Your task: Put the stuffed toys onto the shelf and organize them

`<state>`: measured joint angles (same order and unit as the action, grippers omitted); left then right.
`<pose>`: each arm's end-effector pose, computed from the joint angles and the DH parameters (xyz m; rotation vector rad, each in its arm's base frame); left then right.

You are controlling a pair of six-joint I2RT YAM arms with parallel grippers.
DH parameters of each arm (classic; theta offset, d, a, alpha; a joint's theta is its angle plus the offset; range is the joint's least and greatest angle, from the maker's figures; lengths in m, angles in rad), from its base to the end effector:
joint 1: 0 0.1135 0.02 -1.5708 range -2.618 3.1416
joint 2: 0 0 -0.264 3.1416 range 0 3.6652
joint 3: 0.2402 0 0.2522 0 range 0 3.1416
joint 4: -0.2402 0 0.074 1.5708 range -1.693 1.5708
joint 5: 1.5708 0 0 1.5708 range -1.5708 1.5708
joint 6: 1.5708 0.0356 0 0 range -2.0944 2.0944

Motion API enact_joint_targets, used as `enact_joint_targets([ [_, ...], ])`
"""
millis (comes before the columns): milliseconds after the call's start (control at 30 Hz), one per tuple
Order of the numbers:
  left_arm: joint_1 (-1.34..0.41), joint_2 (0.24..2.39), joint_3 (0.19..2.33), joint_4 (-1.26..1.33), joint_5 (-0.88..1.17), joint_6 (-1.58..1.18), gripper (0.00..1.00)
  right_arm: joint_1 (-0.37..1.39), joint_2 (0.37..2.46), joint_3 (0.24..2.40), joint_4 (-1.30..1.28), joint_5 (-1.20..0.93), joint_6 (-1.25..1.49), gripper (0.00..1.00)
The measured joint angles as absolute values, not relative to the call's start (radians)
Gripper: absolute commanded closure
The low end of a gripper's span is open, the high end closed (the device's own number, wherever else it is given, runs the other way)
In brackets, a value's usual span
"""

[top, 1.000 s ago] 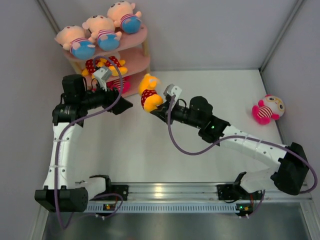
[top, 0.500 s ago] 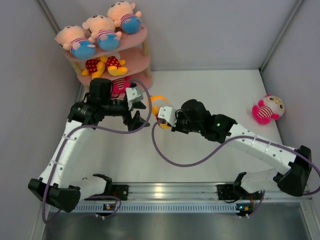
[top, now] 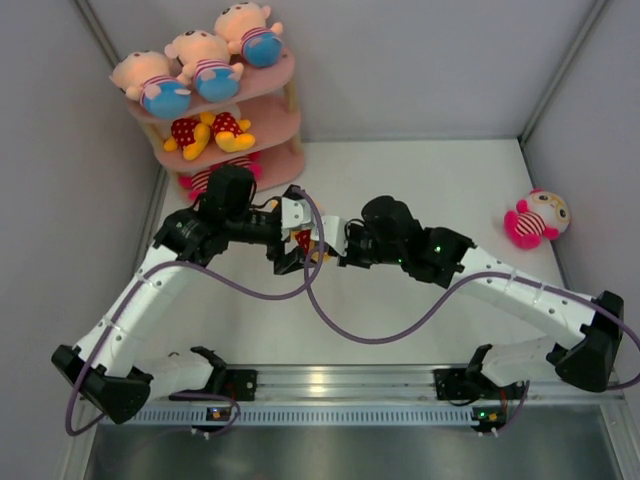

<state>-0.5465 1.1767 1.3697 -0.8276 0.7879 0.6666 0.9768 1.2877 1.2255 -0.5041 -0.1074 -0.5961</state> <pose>0.1811 -0.1397 0.4044 1.5226 1.4388 -0.7884 0.1573 0.2398 0.3530 -1.5677 1.4747 0.3371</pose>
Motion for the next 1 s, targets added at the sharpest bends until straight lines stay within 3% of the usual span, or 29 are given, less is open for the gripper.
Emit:
enact_joint_targets([
  [167, -0.579, 1.195, 1.370, -0.785, 0.727, 0.632, 0.14, 0.980, 1.290, 1.247, -0.482, -0.126, -0.583, 1.00],
  [233, -0.586, 1.208, 1.370, -0.769, 0.712, 0.619, 0.20, 0.981, 1.291, 1.247, -0.479, -0.132, -0.583, 1.00],
  [300, -0.590, 1.223, 1.370, -0.762, 0.717, 0.610, 0.34, 0.982, 1.292, 1.247, -0.480, -0.133, -0.574, 1.00],
  [333, -0.592, 1.227, 1.371, -0.762, 0.719, 0.605, 0.49, 0.979, 1.292, 1.247, -0.479, -0.130, -0.569, 1.00],
  [400, -0.597, 1.229, 1.373, -0.767, 0.722, 0.603, 0.68, 0.973, 1.292, 1.247, -0.471, -0.115, -0.543, 1.00],
  [433, -0.600, 1.229, 1.375, -0.768, 0.723, 0.606, 0.88, 0.970, 1.291, 1.247, -0.462, -0.104, -0.525, 1.00],
  [500, -0.602, 1.228, 1.378, -0.762, 0.710, 0.603, 1.00, 0.966, 1.284, 1.244, -0.451, -0.100, -0.521, 1.00],
  [567, -0.599, 1.229, 1.382, -0.753, 0.700, 0.599, 1.00, 0.975, 1.272, 1.234, -0.445, -0.097, -0.537, 0.97],
  [600, -0.598, 1.229, 1.382, -0.753, 0.697, 0.601, 1.00, 0.979, 1.265, 1.222, -0.436, -0.094, -0.542, 0.76],
  [633, -0.601, 1.229, 1.382, -0.755, 0.694, 0.609, 1.00, 0.980, 1.261, 1.212, -0.434, -0.092, -0.541, 0.66],
  [733, -0.602, 1.229, 1.380, -0.755, 0.665, 0.690, 1.00, 0.981, 1.246, 1.188, -0.411, -0.081, -0.537, 0.52],
  [800, -0.602, 1.231, 1.380, -0.755, 0.637, 0.792, 1.00, 0.980, 1.226, 1.162, -0.376, -0.074, -0.534, 0.46],
  [1000, -0.604, 1.268, 1.380, -0.742, 0.562, 1.173, 1.00, 0.934, 1.097, 1.014, -0.309, -0.060, -0.507, 0.43],
])
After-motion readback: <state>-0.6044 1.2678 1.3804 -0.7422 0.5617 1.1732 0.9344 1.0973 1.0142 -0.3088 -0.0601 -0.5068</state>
